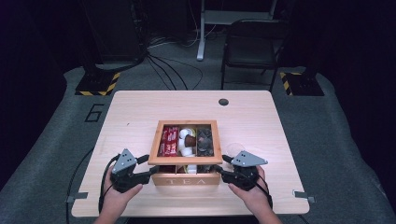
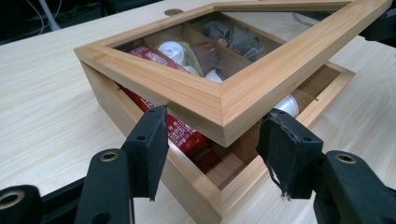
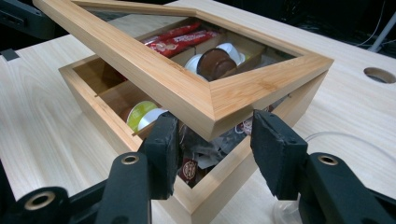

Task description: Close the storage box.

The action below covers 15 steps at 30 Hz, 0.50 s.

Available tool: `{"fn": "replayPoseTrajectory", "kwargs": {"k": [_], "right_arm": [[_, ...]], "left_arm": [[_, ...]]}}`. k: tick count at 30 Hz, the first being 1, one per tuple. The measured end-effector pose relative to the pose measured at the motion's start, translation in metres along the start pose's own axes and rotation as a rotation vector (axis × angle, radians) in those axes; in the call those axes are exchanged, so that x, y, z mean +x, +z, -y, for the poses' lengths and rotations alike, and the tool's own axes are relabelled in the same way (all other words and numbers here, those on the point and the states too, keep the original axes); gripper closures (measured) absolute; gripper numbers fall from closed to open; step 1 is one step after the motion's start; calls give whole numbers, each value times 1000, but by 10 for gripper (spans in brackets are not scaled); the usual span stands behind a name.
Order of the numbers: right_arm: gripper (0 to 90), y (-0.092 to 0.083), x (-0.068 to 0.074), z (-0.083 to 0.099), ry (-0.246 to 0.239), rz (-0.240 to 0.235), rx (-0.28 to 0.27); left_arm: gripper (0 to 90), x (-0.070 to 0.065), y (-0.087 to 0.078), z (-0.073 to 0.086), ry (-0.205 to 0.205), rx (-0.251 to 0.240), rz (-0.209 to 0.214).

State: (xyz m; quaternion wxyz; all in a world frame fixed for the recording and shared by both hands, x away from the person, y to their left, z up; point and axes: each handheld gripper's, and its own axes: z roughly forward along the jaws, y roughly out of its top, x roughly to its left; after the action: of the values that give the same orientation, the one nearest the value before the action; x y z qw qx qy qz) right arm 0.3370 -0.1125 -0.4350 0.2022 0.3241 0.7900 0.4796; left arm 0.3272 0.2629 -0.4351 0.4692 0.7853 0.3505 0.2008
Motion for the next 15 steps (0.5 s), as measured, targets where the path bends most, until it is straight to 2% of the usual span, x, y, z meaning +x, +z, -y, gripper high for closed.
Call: {"fn": "replayPoseTrajectory", "kwargs": {"k": [11,15], "right_arm": [[527,5,0,12,23,-16,15],[527,6,0,14,25,-20,20]], "left_arm": [[421,1,4,9,7,21,18],[419,3,5,12,-24,22,37]]}}
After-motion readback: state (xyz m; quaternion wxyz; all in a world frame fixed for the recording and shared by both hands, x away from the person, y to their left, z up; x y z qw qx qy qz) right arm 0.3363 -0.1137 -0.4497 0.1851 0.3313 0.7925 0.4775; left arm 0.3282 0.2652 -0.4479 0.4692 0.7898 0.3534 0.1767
